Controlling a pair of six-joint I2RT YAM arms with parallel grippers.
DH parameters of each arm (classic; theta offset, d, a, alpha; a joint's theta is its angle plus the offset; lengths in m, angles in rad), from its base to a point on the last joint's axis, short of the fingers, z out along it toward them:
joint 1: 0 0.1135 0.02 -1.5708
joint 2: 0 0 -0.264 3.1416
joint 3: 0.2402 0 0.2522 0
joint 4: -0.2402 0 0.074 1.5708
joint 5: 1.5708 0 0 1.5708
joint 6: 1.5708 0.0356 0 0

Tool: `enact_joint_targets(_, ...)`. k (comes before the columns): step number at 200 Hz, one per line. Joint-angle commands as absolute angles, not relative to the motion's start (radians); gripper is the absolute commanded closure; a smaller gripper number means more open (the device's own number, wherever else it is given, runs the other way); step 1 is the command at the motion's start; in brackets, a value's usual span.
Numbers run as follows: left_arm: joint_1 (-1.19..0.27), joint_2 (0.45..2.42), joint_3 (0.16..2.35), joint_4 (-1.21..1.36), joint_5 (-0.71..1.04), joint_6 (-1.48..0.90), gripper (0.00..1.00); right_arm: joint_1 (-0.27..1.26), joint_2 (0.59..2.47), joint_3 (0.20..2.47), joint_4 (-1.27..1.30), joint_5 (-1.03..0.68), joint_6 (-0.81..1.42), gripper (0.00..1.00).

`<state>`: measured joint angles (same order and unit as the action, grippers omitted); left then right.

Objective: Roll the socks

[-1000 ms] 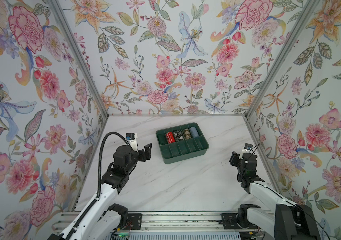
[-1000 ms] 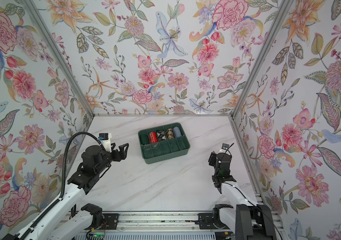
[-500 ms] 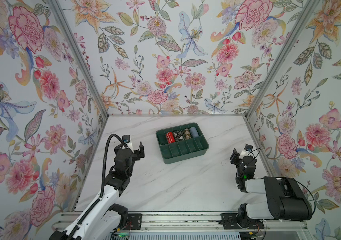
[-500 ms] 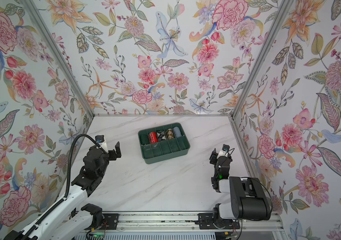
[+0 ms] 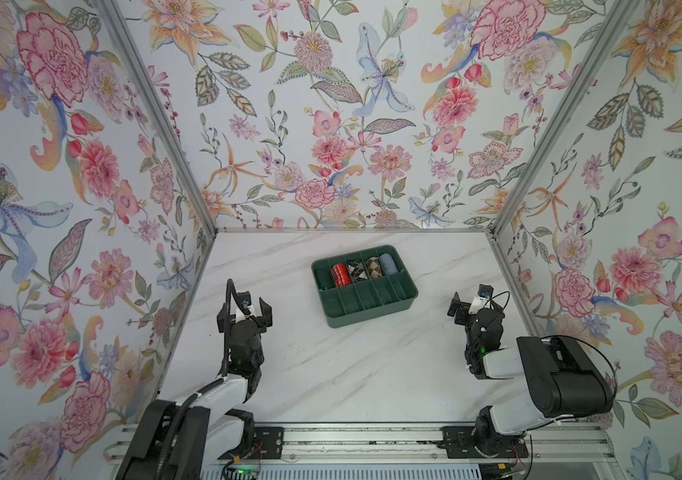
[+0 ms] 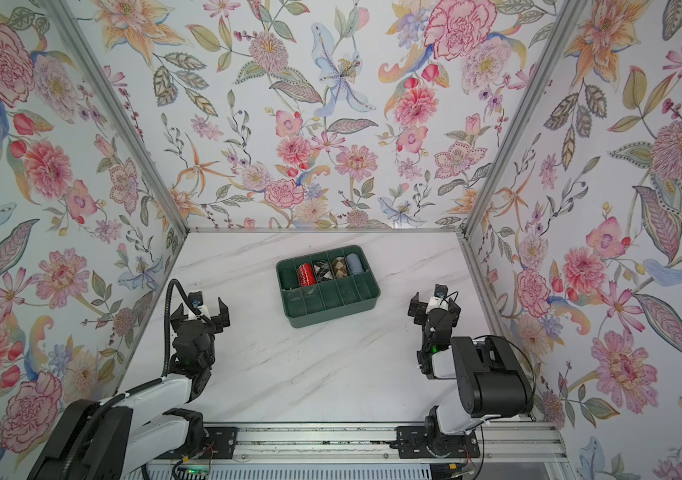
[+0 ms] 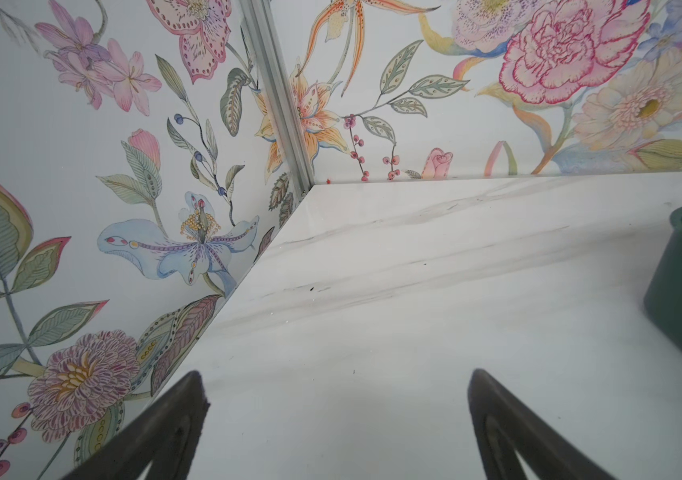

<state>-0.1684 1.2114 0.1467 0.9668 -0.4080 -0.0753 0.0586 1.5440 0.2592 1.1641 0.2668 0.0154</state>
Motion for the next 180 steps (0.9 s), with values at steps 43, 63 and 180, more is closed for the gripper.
enact_joint_targets(43,-0.121,1.52,0.259,1.287,-0.294,0.017,0.01,0.066,1.55,0.273,1.147,0.293,0.0,0.01)
enact_joint_targets(63,-0.08,1.529,0.238,1.306,-0.229,-0.029,0.01,0.066,1.55,0.273,1.148,0.293,0.0,0.01)
enact_joint_targets(180,-0.077,1.554,0.216,1.388,-0.224,-0.017,0.01,0.066,1.55,0.274,1.148,0.294,0.0,0.01)
